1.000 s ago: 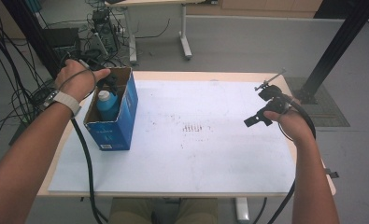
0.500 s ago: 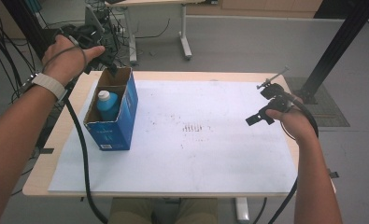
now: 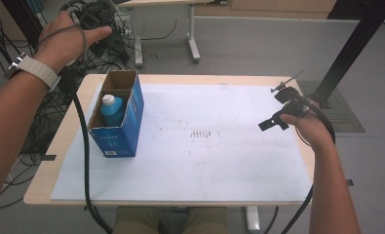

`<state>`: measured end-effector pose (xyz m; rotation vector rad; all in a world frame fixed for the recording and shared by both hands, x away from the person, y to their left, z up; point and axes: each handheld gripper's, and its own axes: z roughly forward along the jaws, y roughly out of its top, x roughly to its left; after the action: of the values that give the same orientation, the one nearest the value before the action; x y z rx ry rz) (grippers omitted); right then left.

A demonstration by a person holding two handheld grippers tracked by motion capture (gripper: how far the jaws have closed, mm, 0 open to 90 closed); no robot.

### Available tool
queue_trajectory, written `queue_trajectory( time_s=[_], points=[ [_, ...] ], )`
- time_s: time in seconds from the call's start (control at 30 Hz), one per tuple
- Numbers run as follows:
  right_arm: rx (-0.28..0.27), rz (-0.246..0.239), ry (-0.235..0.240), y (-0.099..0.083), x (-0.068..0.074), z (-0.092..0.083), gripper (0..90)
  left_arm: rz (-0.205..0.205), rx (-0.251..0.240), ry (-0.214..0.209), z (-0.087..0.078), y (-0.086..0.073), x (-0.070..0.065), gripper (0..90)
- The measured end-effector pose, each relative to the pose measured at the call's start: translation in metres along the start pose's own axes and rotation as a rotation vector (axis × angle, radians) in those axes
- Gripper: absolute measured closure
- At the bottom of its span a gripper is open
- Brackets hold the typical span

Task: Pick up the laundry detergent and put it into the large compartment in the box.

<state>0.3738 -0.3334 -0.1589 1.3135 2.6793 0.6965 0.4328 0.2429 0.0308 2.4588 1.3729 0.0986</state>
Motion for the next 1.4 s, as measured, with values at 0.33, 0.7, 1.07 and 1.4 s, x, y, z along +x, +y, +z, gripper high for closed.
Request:
queue_trajectory(
  time_s=[0.33,0.7,1.07,1.4],
  points=[
    [-0.005,0.007,0.003,-0.002,-0.001,-0.001,7.4,0.185,0.023,-0.031,0.001,0.018,-0.021,7.1],
    [-0.009,0.003,0.009,-0.004,-0.002,0.000,7.4,0.334,0.022,-0.055,0.004,0.026,-0.043,6.8],
    [-0.013,0.006,0.007,-0.005,0.001,-0.005,7.2,0.518,0.050,-0.097,0.033,0.039,-0.073,7.3],
    [-0.020,0.011,0.012,-0.007,0.001,-0.005,7.2,0.620,0.062,-0.108,0.058,0.039,-0.089,8.3]
  ],
)
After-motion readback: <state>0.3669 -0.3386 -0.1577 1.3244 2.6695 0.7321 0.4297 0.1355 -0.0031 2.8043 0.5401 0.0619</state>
